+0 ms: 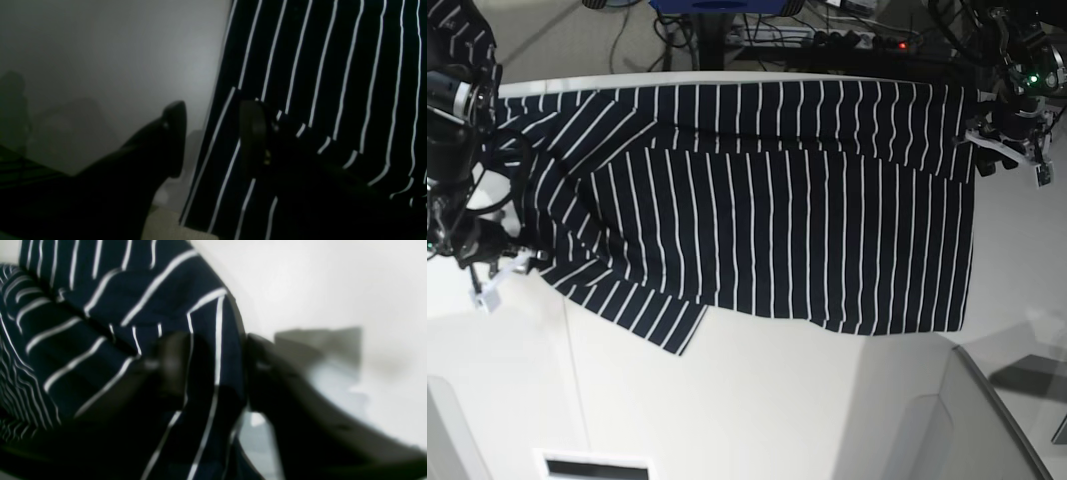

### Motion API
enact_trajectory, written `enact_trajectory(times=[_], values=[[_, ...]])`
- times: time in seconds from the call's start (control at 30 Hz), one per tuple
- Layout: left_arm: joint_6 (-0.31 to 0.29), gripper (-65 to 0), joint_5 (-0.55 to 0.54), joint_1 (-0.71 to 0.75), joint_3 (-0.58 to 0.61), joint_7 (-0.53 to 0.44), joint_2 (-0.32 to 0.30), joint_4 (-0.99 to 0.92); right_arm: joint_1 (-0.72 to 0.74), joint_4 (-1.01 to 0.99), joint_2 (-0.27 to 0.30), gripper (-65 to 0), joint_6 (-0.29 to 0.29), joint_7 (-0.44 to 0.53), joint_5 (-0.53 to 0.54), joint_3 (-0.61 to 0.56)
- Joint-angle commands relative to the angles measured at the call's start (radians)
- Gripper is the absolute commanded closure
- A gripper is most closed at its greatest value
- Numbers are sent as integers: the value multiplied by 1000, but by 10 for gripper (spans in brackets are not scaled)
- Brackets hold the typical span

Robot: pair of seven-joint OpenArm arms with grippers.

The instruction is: Layout the t-shirt on the table in an organized manner, then fold the t-shirt properly

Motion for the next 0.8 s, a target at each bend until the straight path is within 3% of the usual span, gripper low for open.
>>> enact_trajectory(times=[0.0,0.07,0.23,0.33,0.63,0.77], values=[[1,-252,-1,-1,-7,-21,-13,15,27,-4,16,-150,2,3,5,0],[1,-252,1,-1,-7,-21,-13,15,35,-15,19,-81,2,3,5,0],[1,-252,1,-4,-7,-21,-13,9,38,-9,20,-5,4,0,5,0],[1,-257,1,-49,3,-18,-51,-43,36,40,20,-5,5,-10,7,0],[-3,-258,-4,-248,4,-21,-166,-278,-57,384,-9,-6,5,-162,10,8],[-83,-268,2,-369,66,-21,-232,-444,-94,493,-21,-6,5,-210,10,8]])
